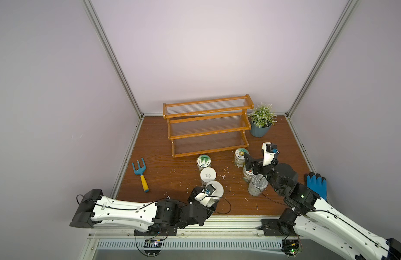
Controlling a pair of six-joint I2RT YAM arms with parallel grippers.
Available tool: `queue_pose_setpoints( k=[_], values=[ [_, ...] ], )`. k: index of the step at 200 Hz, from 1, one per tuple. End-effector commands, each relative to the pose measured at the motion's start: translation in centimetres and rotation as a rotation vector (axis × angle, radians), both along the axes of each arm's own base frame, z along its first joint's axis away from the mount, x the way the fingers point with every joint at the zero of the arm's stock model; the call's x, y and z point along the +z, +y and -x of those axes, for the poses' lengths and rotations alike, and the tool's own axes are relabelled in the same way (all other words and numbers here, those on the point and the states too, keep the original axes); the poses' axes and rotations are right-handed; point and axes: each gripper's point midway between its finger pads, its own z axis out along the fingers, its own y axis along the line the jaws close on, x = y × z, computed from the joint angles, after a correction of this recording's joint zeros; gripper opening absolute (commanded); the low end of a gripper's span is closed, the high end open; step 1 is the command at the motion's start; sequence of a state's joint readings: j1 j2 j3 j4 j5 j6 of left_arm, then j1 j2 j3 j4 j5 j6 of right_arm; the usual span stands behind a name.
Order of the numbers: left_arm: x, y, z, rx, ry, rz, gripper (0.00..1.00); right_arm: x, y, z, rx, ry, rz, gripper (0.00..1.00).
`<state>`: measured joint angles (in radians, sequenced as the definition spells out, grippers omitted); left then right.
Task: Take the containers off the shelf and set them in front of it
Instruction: Place the container at the center of the board.
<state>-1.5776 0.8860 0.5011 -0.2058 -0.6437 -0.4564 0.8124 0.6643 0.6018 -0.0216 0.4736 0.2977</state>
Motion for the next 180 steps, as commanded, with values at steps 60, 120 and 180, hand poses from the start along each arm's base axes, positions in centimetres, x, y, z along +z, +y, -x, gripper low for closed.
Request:
queue_pose_setpoints(
  k=[60,120,180],
  values=[
    [-1.8,-1.3,-1.1,0.003,-0.028,0.087,0.67,3.3,-0.6,1.1,0.018,-0.045,-0.068,0.99],
    [-2.9,-0.3,-2.2,0.038,-0.06,0.097,0.68,4.3,-1.1,1.6,0.021,-0.066,-0.053,0.99],
    [-4.8,-0.2,-2.2,0.021,-0.046,0.11,0.71,4.5,-1.1,1.6,0.026,-0.072,-0.043,0.99]
  ],
)
